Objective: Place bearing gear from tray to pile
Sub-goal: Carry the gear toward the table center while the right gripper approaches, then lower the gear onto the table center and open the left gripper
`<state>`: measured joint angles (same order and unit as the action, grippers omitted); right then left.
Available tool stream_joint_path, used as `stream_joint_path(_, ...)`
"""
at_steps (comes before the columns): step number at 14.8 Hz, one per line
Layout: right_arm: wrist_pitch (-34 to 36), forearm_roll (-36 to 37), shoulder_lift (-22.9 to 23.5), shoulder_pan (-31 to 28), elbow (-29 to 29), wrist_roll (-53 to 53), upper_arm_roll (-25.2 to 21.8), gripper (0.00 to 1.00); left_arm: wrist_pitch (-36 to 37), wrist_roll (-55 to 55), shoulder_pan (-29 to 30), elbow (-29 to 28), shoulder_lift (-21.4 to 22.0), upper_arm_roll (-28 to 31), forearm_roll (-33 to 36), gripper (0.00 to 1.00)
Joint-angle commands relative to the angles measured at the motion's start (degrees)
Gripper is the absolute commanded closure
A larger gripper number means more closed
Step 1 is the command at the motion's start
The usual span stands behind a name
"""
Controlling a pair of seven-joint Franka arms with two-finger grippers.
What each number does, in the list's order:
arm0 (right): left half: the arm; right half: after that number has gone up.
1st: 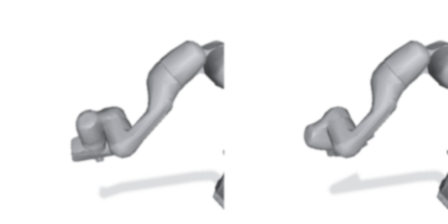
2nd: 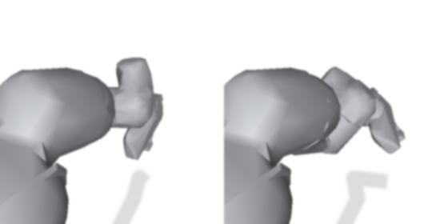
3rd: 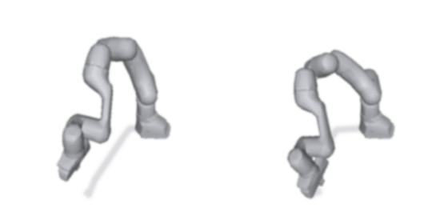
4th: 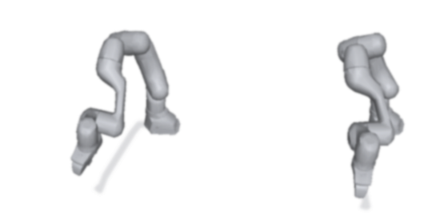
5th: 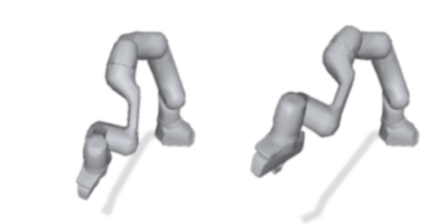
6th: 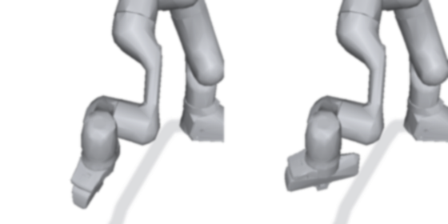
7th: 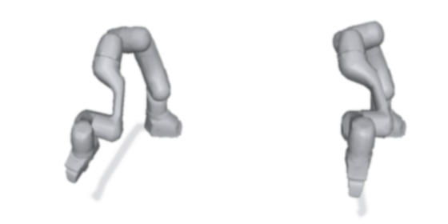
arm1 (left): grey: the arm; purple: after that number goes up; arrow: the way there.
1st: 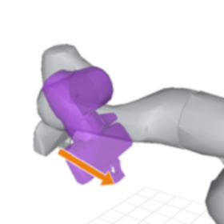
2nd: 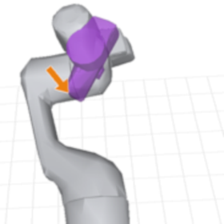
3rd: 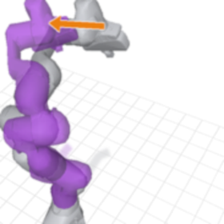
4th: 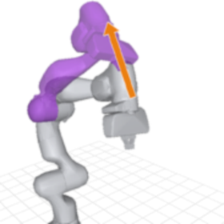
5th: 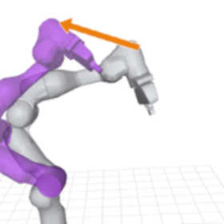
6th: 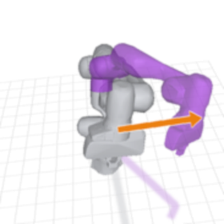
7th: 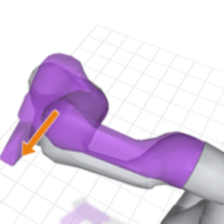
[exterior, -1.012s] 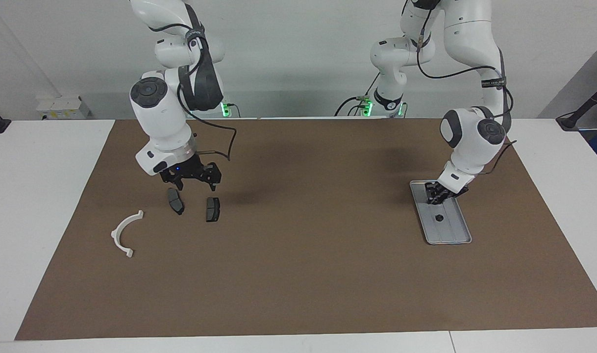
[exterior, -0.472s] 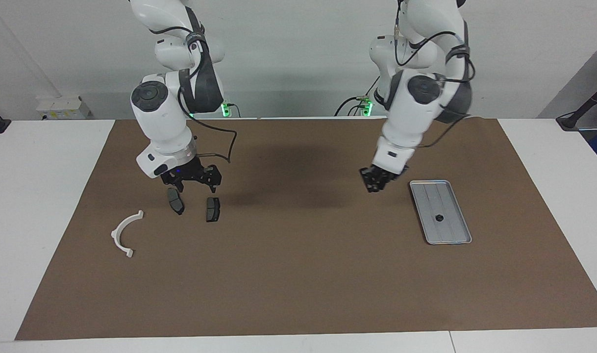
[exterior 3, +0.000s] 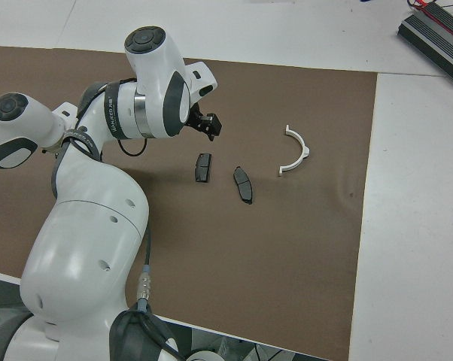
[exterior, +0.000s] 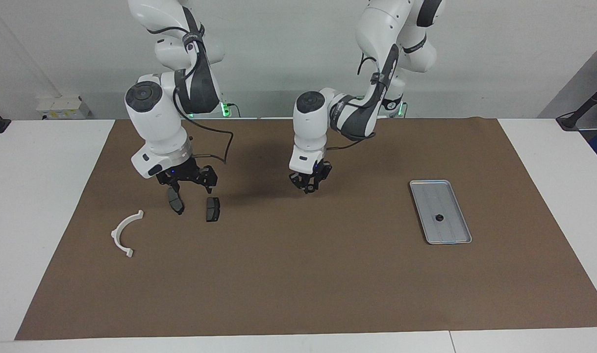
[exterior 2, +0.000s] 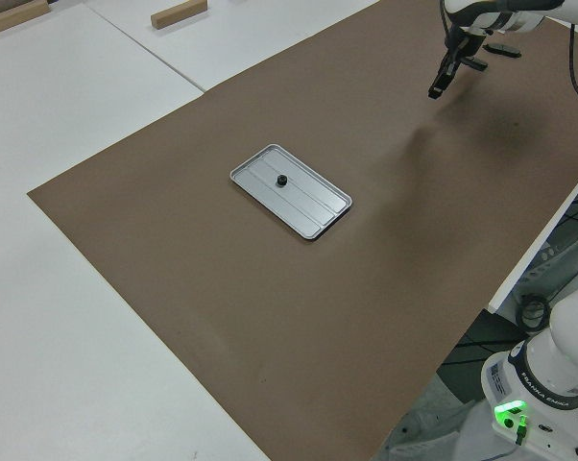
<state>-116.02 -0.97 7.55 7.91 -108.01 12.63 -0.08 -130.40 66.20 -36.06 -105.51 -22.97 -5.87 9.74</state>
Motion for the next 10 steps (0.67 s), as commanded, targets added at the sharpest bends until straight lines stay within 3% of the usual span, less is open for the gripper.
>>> stream_joint_path(1, -1.1, -0.5, 0.1, -0.4, -0.2, 0.5, 0.3, 0.0, -1.8, 0.9, 0.5, -1.2, 0.2, 0.9, 2.4, 1.0)
stream_joint_path(3, -1.1, -0.5, 0.1, -0.3, -0.3, 0.7, 0.3, 0.0, -4.2, 0.9, 0.8, -2.8, 0.3, 0.9, 2.7, 1.0)
stream_joint_path(4, -1.1, -0.5, 0.1, -0.3, -0.3, 0.7, 0.3, 0.0, -5.7, 0.9, 0.8, -3.7, 0.4, 0.9, 2.7, 0.93)
stream_joint_path(6, -1.1, -0.5, 0.1, -0.3, -0.3, 0.8, 0.3, 0.0, -6.3, 0.9, 0.9, -3.9, 0.4, 0.9, 2.7, 0.38)
stream_joint_path(7, -1.1, -0.5, 0.1, -0.3, -0.3, 0.9, 0.3, 0.0, -6.4, 0.9, 0.9, -3.9, 0.4, 0.9, 2.7, 0.22)
stream_joint_path(10, -1.2, -0.5, 0.1, -0.1, -0.3, 1.6, 0.3, 0.0, -5.2, 0.3, 1.3, -2.9, 0.5, 1.0, 2.7, 0.0)
